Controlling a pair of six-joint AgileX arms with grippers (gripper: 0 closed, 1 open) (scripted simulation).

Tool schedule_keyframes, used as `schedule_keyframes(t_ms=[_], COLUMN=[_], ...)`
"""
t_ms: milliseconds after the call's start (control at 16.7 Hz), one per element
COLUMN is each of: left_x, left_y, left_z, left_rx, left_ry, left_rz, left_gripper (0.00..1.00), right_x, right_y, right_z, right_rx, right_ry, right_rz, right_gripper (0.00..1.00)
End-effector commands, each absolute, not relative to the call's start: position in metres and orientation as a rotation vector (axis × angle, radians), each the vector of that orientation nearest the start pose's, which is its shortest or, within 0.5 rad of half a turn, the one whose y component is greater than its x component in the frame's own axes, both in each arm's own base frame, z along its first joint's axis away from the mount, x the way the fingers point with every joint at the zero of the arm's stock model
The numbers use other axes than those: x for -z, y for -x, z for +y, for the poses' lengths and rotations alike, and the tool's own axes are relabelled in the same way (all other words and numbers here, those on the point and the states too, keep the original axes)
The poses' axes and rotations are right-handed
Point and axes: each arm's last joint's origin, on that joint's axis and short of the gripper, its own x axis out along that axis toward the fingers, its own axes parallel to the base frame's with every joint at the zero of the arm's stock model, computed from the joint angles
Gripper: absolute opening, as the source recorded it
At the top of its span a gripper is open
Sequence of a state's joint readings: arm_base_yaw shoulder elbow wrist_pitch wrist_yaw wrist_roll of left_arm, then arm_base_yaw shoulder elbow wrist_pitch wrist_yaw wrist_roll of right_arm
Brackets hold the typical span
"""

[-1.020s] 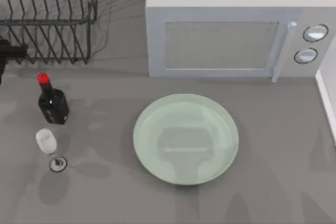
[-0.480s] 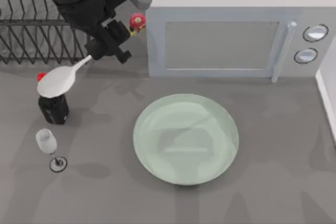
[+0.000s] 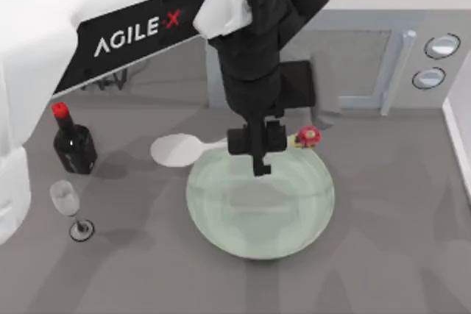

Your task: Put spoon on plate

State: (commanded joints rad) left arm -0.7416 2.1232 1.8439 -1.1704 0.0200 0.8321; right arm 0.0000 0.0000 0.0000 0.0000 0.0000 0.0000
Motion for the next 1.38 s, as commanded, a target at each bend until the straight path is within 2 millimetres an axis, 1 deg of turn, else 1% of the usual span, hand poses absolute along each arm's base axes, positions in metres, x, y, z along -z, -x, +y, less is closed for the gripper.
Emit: schedule_keyframes(t_ms=[120,240,540,780,1200,1380], left_x=[-0.194,-0.182,-0.181,-0.185,-0.196,-0.200], left_y=[-0.317,-0.317,-0.318,-0.318,-0.311,-0.307], left_z=[-0.297,-0.301,-0.300,-0.300,-0.311,-0.312], left_rx=[1.238,1.258,1.255,1.225,1.166,1.143], left_ry=[-1.213,-1.229,-1.227,-1.186,-1.091,-1.062], left_rz=[1.132,1.162,1.164,1.170,1.165,1.153], left_gripper=[0.00,0.00,0.00,0.00,0.00,0.00], right_x=[-0.160,-0.160,-0.160,-0.160,-0.160,-0.160], right_y=[-0.106,-0.106,-0.106,-0.106,-0.106,-0.106], right_z=[-0.001,-0.001,-0.001,-0.001,-0.001,-0.001], right_rx=[0.000,0.000,0.000,0.000,0.000,0.000], right_ry=[0.000,0.000,0.000,0.000,0.000,0.000], right_rz=[0.000,0.000,0.000,0.000,0.000,0.000], right_gripper=[1.00,1.00,1.00,1.00,1.00,1.00])
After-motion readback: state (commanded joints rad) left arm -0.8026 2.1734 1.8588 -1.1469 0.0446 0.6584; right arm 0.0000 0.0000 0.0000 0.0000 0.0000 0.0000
